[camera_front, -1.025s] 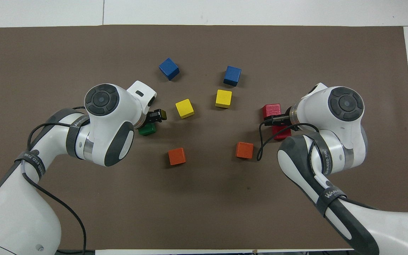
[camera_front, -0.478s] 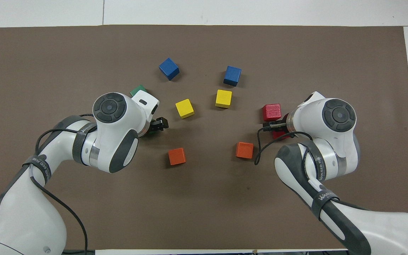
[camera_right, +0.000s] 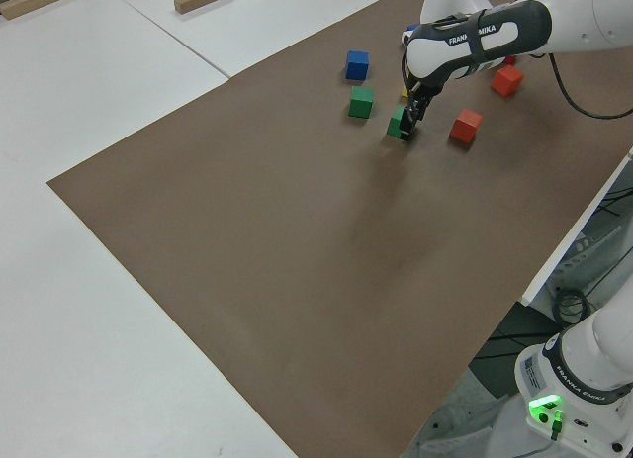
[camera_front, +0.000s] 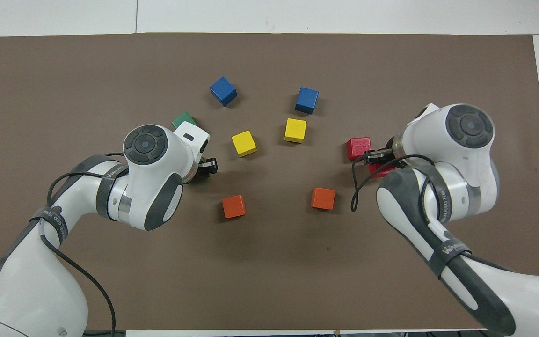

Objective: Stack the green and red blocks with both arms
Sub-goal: 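Set green outward with the left gripper while the right gripper sets red outward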

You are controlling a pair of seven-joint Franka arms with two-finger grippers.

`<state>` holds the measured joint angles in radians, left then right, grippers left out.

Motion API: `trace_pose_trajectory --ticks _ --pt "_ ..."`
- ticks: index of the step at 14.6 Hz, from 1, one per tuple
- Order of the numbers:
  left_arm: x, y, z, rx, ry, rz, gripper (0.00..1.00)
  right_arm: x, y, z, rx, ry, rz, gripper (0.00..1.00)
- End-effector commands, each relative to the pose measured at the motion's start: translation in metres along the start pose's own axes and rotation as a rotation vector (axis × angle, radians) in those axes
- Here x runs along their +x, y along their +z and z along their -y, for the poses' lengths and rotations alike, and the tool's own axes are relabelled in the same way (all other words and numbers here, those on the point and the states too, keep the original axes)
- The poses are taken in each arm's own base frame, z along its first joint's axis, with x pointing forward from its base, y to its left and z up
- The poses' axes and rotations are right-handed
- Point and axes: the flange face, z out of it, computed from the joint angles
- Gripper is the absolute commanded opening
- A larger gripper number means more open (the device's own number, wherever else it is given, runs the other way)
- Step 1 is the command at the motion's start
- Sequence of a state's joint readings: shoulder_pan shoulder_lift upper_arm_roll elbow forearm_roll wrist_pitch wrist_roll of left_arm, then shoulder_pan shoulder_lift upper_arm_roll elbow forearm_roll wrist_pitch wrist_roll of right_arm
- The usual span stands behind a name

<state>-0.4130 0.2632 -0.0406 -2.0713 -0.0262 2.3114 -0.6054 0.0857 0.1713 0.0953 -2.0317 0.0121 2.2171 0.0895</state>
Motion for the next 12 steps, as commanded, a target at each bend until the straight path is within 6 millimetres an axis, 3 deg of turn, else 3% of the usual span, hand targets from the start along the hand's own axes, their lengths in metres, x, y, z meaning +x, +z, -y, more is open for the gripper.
trace_pose_trajectory --ticks 1,3,5,8,10,12 --pt "-0.01 -0.005 0.004 -0.002 -0.015 -0.002 0.0 0.023 -0.036 -0.046 0.0 -0.048 -0.008 0.0" --pt "-0.005 -0.008 0.007 -0.007 -0.023 -0.008 0.0 0.03 -0.037 -0.078 -0.001 -0.062 -0.028 0.0" --pt "0.011 -0.03 0.025 -0.027 -0.046 -0.038 0.0 0.029 -0.035 -0.103 -0.004 -0.04 -0.035 0.0" --pt "0.042 -0.063 0.095 -0.031 -0.017 -0.055 0.0 0.025 -0.027 -0.146 -0.01 -0.05 -0.055 0.0" --pt "0.06 -0.075 0.156 -0.023 0.028 -0.047 0.0 0.024 -0.019 -0.168 -0.011 -0.034 -0.059 0.0" --pt "0.076 -0.078 0.22 -0.019 0.081 -0.044 0.0 0.022 -0.008 -0.175 -0.011 -0.031 -0.061 0.0"
